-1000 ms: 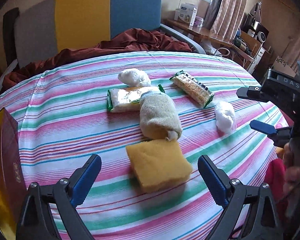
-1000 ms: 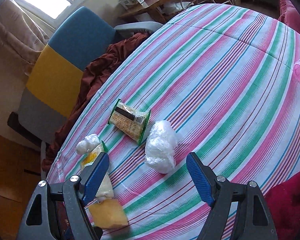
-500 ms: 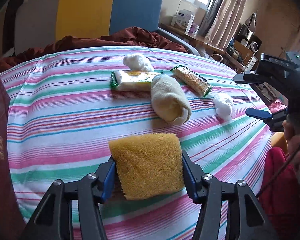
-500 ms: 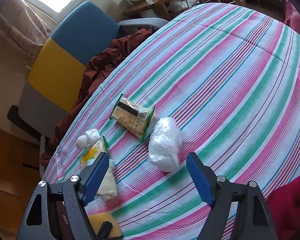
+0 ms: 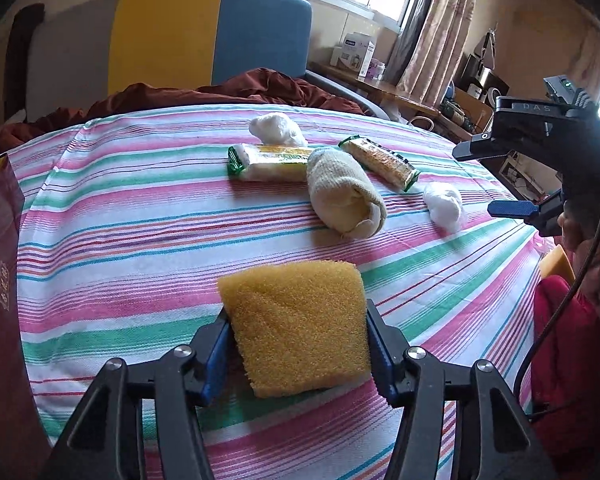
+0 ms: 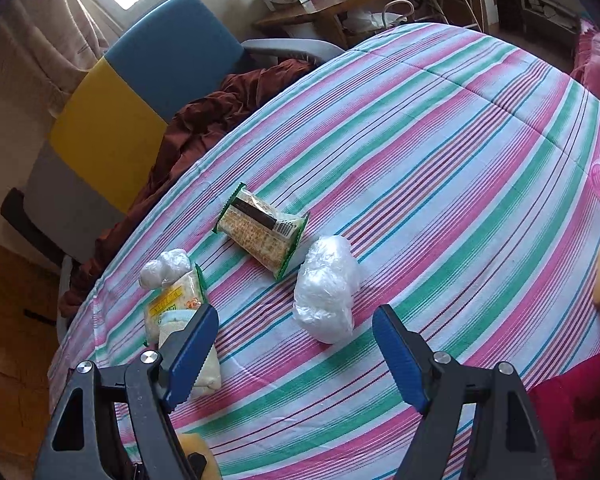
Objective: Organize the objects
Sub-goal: 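Grasp the green-edged cracker packet with the right gripper while the left gripper holds the sponge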
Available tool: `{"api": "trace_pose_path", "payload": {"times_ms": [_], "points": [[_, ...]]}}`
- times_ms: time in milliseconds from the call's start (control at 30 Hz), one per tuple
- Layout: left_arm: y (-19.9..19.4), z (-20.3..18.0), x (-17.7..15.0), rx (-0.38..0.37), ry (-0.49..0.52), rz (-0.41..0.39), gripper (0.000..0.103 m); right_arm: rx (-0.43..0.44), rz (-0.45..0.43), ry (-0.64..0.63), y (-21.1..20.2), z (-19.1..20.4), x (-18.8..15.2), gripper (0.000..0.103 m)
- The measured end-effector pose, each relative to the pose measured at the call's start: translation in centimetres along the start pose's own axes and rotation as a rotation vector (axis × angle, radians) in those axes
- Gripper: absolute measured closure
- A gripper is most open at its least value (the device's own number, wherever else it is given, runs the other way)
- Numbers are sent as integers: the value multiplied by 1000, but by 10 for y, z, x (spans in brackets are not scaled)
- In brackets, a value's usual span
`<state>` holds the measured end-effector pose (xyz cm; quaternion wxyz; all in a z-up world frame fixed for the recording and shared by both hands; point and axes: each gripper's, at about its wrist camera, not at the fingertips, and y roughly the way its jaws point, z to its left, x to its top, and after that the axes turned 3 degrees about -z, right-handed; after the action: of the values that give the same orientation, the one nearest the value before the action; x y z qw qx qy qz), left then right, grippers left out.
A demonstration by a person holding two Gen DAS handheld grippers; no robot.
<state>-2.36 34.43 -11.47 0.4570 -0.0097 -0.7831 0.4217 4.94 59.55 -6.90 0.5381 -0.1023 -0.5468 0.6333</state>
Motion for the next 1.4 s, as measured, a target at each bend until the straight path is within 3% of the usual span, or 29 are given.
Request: {"api": "trace_pose_path", "payload": {"times_ms": [167,300,533,600,667,733,933,1100,1200,1400], "points": [[0,1,-1,-5,-2,-3,44,-80,11,-217,12,43,11,22],[0,1,-2,-9,-4,-6,44,-194,48,-410,48,70,29,22],[-1,3,-2,-23,-12,-9,43,-318,113,-519,108,87,48,24],[0,3,-2,-25,-12,-10,42,-326,124,-523,118,88,50,25],[0,4,-2,-26,-13,-10,42,-320,155,-525,125,87,46,53],[-1,4,-2,-28,-15,-10,42,-307,148,-558,121,89,38,60],[-1,4,-2,-26,-12,-13,41,-298,227,-638,98,92,-5,62],[-2,4,-2,-24,-10,-13,41,-270,294,-605,70,81,-41,63],[-2,4,-1,-22,-9,-13,41,-260,269,-616,58,76,-60,63],[-1,-1,-1,8,16,-12,41,-213,274,-525,59,61,-52,60]]}}
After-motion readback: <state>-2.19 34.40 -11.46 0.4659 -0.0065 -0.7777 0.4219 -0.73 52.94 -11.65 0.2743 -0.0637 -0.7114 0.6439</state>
